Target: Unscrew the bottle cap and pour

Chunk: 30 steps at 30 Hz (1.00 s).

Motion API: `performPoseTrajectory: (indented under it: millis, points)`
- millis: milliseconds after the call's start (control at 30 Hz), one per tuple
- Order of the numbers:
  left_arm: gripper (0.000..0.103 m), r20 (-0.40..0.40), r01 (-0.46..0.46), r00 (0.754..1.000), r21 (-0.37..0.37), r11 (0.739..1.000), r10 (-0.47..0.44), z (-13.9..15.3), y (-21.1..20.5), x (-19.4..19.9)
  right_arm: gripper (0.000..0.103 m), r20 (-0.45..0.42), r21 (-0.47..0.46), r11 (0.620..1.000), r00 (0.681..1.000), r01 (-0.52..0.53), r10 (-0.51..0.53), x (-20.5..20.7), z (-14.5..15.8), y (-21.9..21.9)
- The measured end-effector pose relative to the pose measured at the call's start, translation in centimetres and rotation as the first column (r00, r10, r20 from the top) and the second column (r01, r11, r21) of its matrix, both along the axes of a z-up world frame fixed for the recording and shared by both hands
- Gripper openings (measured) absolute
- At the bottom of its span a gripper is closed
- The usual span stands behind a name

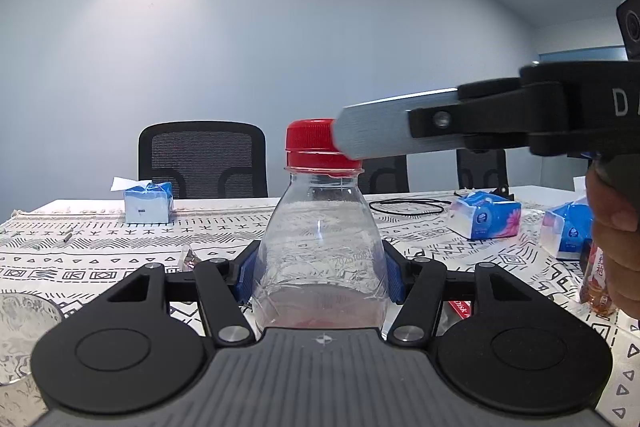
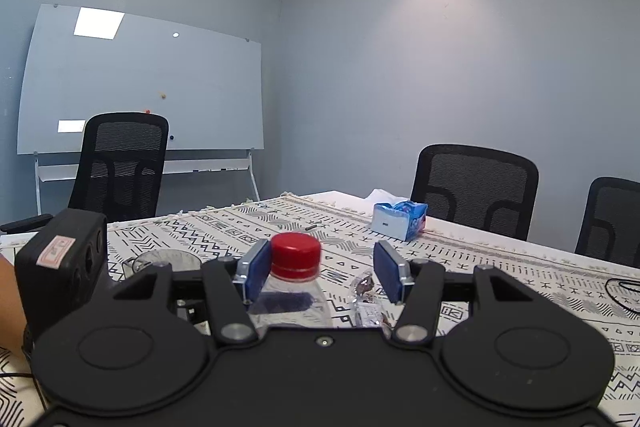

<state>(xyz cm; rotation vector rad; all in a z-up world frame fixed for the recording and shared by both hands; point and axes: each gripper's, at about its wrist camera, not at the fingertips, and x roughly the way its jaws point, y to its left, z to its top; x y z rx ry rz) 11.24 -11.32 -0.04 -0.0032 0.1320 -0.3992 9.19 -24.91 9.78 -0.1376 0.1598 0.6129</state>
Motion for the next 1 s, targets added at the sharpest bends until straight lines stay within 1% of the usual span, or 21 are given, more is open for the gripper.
performPoseTrajectory:
  millis: [133,233,267,300,367,467,567,633,700,733,867,933,1000]
  points:
    - [0.057,0.005,-0.007,1.000,0.005,1.000,0.007,0.0,-0.2,0.0,0.057,-0.015,0.034,0.999,1.000,0.021,-0.020,-0.3,0.4,1.0]
    - [0.057,0.007,-0.008,1.000,0.009,1.000,0.008,0.0,-0.2,-0.1,0.054,-0.028,0.022,0.998,0.998,0.063,-0.062,-0.1,0.5,3.0]
    - [0.058,0.009,-0.007,1.000,0.014,1.000,0.007,0.0,-0.3,-0.2,0.048,-0.035,0.016,0.997,0.997,0.070,-0.070,0.1,0.4,3.5]
    - [0.057,0.010,-0.007,1.000,0.015,1.000,0.007,0.0,-0.3,-0.3,0.036,-0.040,0.008,0.997,0.996,0.074,-0.074,0.2,0.2,4.0]
    - [0.057,0.006,-0.006,1.000,0.011,1.000,0.006,0.0,-0.2,-0.2,0.033,-0.031,0.004,0.995,0.995,0.099,-0.099,0.3,0.0,4.4]
    - [0.057,0.004,-0.003,1.000,0.012,1.000,0.003,0.0,-0.1,-0.3,0.032,-0.023,0.028,0.996,0.996,0.086,-0.086,0.4,-0.4,4.1]
    - [0.057,-0.002,0.004,1.000,0.008,1.000,-0.004,0.1,-0.1,-0.2,0.032,-0.020,0.038,0.998,0.999,0.041,-0.040,0.7,-0.7,3.4]
    - [0.057,-0.008,0.007,1.000,0.002,1.000,-0.007,0.1,0.0,0.0,0.032,-0.007,0.044,0.998,0.999,-0.033,0.033,1.4,-0.9,2.4]
    - [0.057,-0.008,0.005,1.000,0.000,1.000,-0.005,0.1,0.0,0.0,0.032,-0.024,0.059,0.994,0.996,-0.090,0.092,2.4,-0.7,1.6]
    - [0.057,-0.007,0.004,1.000,-0.001,1.000,-0.004,0.1,0.0,0.0,0.032,-0.027,0.063,0.991,0.992,-0.119,0.121,2.9,-0.7,1.3]
    - [0.057,-0.006,0.008,1.000,0.001,1.000,-0.008,0.0,0.0,-0.2,0.032,0.015,0.053,0.967,0.968,-0.250,0.249,4.0,-1.0,0.0]
    - [0.057,-0.003,0.008,1.000,0.002,1.000,-0.008,0.0,-0.1,-0.2,0.032,-0.010,0.063,0.958,0.960,-0.279,0.280,4.6,-0.7,-0.4]
    - [0.057,0.000,0.007,1.000,0.003,1.000,-0.007,0.0,-0.2,-0.3,0.033,-0.044,0.061,0.967,0.967,-0.247,0.250,4.4,0.0,0.0]
